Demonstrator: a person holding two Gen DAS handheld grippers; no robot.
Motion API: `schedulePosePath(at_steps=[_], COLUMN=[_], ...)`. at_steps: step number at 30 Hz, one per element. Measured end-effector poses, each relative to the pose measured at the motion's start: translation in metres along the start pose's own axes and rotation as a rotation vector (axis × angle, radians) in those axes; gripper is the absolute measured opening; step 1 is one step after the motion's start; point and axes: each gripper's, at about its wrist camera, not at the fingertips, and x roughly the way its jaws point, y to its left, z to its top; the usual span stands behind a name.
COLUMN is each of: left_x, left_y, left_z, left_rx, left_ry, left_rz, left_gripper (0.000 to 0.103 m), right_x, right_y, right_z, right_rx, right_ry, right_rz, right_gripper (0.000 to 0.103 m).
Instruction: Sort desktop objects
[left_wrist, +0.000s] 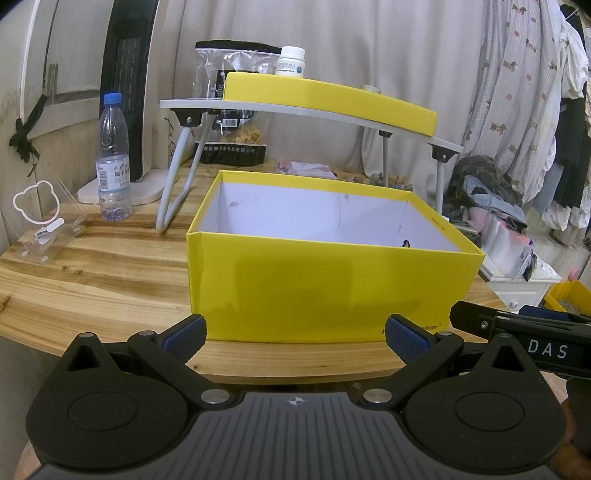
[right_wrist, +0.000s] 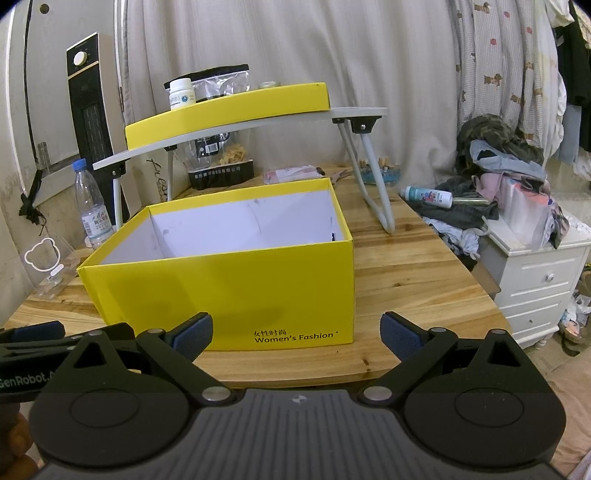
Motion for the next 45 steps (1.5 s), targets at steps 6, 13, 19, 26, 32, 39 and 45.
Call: schedulePosePath(at_steps=[6,13,19,26,32,39,45], left_x=[0.001,0.003,0.007,0.014,0.023,0.033,0.039], left_y=[-0.003,-0.001,0.003,0.009,0.013,0.025,0.033], left_z=[-0.001,-0.001,0.000,-0.002,-0.005,-0.006,-0.007], left_rx=[-0.004,-0.002,-0.002,-0.014,-0.024,-0.039,-0.043], left_ry=[-0.001,-0.004,-0.006,-0.004,0.002,0.011,0.019], left_rz=[0.006,0.005,0.007,0.004,-0.005,-0.002,0.003], left_gripper=[0.103,0.103,0.103,0.103,0.103,0.103,0.103], right_x=[0.000,0.001,0.009,0.012,0.031,0.097,0.151], right_y=[0.000,0.000,-0.006,-0.026,-0.027,-0.014,0.000], right_z=[0.000,0.001,0.009,0.067,0.144,0.223,0.271], right_rx=[-0.001,-0.007,-0.009,-0.114,-0.281,-0.353,-0.413], right_ry=[-0.001,-0.003,-0.001,-0.157,-0.253,-0.193,-0.142], right_rz=[0.002,0.003,0.046,0.056,0.182,0.219,0.235], right_gripper=[0.103,0.103,0.103,0.103,0.103,0.101,0.084])
